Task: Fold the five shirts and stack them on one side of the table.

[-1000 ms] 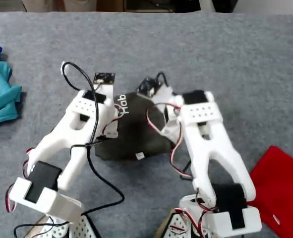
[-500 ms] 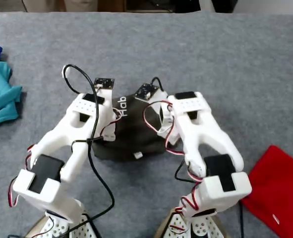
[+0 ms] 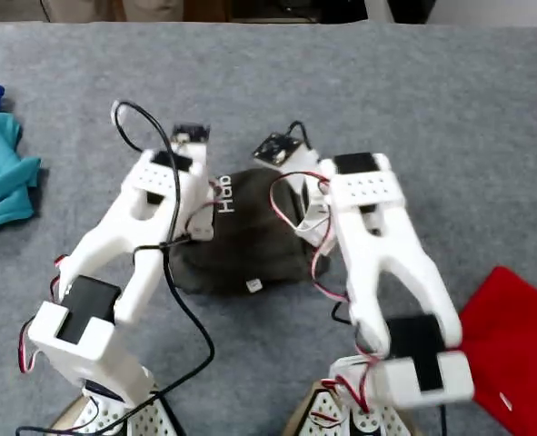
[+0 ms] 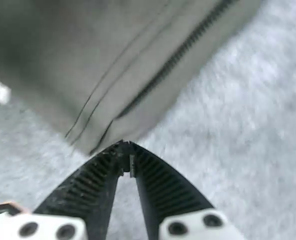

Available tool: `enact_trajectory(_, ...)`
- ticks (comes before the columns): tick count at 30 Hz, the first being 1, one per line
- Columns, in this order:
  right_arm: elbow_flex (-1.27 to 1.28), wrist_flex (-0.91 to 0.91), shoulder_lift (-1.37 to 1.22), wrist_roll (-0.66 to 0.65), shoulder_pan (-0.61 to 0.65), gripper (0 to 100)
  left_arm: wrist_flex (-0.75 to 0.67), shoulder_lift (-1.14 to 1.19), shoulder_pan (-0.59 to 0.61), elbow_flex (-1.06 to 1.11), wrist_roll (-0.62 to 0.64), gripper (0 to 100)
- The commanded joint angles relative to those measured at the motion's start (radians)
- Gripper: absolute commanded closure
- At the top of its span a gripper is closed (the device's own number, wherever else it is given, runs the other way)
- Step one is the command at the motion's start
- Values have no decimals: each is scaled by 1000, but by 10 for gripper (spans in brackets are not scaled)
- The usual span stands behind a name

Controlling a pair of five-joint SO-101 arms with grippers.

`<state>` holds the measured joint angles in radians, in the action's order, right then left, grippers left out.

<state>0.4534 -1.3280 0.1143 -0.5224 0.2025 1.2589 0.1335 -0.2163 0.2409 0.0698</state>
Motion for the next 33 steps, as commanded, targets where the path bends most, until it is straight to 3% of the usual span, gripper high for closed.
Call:
enact_trajectory(1,-44,-72,117,104,15,990,61,-5,20,-175,-11,976)
enact_trajectory(5,-42,-77,127,189,15,990,48,7,71,-267,-6,975)
enact_trajectory(9,-42,-31,85,264,38,990,-71,70,126,-269,-5,975)
enact_trajectory(17,-10,26,-73,279,205,993,-229,358,147,-298,-12,975)
enact_trajectory(25,64,193,-225,258,77,993,-199,406,187,-405,-28,975)
enact_trajectory(33,16,161,-148,244,94,992,-190,420,192,-442,-63,978)
